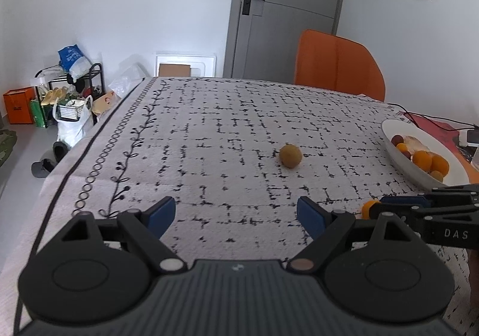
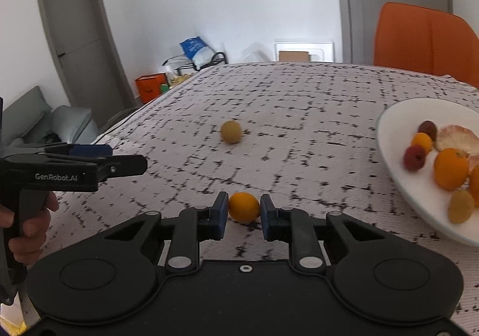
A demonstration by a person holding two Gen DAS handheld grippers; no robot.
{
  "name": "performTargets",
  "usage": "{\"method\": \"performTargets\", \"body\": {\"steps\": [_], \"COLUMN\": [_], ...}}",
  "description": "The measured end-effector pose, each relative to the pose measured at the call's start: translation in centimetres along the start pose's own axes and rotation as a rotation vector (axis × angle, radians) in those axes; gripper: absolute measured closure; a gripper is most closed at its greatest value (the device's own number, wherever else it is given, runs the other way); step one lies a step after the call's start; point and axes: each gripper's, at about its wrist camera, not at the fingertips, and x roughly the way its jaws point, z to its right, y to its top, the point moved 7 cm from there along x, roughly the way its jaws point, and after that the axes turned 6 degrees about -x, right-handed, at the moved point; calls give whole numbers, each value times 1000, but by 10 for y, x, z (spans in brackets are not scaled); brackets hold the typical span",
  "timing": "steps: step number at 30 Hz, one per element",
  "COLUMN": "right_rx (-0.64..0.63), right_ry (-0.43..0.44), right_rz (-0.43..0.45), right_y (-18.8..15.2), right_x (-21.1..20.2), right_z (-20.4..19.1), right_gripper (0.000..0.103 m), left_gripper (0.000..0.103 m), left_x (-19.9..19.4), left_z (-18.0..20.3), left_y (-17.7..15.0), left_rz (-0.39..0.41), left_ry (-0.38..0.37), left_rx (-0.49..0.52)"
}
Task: Organize fruits
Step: 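Grasp the last yellow fruit with the left tool while the right tool carries the tangerine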
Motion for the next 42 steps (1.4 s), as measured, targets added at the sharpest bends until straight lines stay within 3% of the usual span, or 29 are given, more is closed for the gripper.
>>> {"method": "performTargets", "body": {"steps": [17, 32, 34, 36, 38, 42], "right_rx": [81, 127, 128, 134, 139, 151], "right_ry": [-126, -184, -197, -209, -221, -245], "right_rz": [83, 121, 125, 128, 130, 130], "right_y": [15, 20, 20, 20, 19, 13], "right_x": [-23, -39, -43, -47, -50, -57], "right_z": [55, 91, 96, 101, 105, 114], "right_gripper": [82, 82, 82, 82, 82, 82], "left_gripper": [20, 46, 53, 71, 78, 78], "left_x": [36, 77, 85, 93, 95, 93], "left_z": [41, 64, 64, 62, 62, 71], "left_y": [19, 29, 28, 26, 26, 27], "left_rz": [13, -9, -28, -52, -39, -35], "left_ry": [-44, -49, -40, -33, -21, -57], "left_rx": [40, 60, 55, 45, 49, 57]}}
